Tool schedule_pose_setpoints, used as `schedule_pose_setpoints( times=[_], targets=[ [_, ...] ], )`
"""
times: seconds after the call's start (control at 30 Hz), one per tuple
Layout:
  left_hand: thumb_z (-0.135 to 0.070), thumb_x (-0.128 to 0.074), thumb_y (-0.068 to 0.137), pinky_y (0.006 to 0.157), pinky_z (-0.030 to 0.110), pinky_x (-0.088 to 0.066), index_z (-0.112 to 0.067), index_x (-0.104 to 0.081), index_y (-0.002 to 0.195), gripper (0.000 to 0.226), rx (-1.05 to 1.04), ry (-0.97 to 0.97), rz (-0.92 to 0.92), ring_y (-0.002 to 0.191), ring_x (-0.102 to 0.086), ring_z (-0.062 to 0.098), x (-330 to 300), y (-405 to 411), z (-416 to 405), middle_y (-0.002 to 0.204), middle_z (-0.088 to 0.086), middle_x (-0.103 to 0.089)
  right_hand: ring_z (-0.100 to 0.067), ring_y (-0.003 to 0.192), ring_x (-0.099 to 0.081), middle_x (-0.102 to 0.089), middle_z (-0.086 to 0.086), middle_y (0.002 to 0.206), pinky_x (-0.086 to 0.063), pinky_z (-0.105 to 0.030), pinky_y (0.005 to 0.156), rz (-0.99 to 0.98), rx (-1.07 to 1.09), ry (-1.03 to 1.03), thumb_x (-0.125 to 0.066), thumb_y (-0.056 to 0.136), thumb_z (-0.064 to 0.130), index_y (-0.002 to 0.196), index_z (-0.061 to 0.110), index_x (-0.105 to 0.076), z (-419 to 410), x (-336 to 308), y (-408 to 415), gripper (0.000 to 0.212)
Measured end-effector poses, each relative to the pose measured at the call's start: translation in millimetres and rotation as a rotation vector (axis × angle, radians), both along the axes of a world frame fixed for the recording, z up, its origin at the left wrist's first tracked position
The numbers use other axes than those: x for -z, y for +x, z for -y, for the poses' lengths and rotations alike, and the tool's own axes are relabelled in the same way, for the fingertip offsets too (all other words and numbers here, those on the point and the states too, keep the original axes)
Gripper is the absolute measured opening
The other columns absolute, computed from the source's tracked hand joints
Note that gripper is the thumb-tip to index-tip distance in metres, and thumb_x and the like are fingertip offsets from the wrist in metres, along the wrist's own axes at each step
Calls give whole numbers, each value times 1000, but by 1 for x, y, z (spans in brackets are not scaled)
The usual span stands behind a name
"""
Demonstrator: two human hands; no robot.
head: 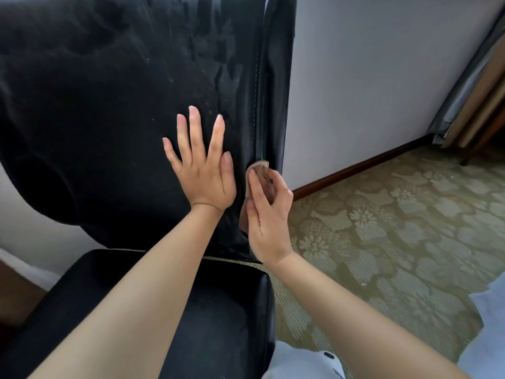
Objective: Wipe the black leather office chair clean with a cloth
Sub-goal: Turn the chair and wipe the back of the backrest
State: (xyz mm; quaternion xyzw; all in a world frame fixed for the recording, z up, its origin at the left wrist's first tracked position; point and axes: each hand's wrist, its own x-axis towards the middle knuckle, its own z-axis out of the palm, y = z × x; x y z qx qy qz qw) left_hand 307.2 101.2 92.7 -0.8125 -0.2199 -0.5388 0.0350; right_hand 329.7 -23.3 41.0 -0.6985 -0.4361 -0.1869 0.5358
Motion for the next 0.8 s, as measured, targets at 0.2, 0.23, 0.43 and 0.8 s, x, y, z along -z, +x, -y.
schedule_pose_setpoints(
  times=[0.2, 0.23, 0.43, 0.8],
  targets=[
    [-40, -2, 100, 114, 58, -9, -23, -21, 147, 54, 9, -5, 3, 142, -19, 37, 0, 1, 1, 152, 21, -29, -8, 126, -13, -14, 7, 145, -13, -22, 111, -6, 6, -100, -33, 95, 26, 141, 34, -26, 6, 22, -4, 47],
    [-40, -1, 100, 114, 58, -9, -23, -21, 147, 54, 9, -9, 4, 142, -20, 37, 0, 1, 1, 152, 21, -29, -6, 124, -13, -14, 5, 146, -12, -19, 111, -18, 10, -68, -33, 95, 25, 143, 32, -26, 3, 14, -3, 49],
    [-41, 0, 100, 114, 58, -9, -23, -22, 146, 55, 7, -6, 15, 142, -21, 37, 0, 1, 0, 152, 22, -30, -17, 126, -28, -31, -14, 146, -12, -6, 107, -121, 66, 108, -35, 96, 25, 143, 21, -27, -14, -20, 6, 48],
    [-41, 0, 100, 114, 56, -10, -22, -22, 147, 55, -21, -1, 13, 142, -19, 34, 1, 0, 0, 152, 21, -31, 8, 115, -15, -22, 7, 131, -6, 1, 99, -320, 82, 1, -27, 94, 41, 141, 37, -20, -1, 51, -21, 47]
  ],
)
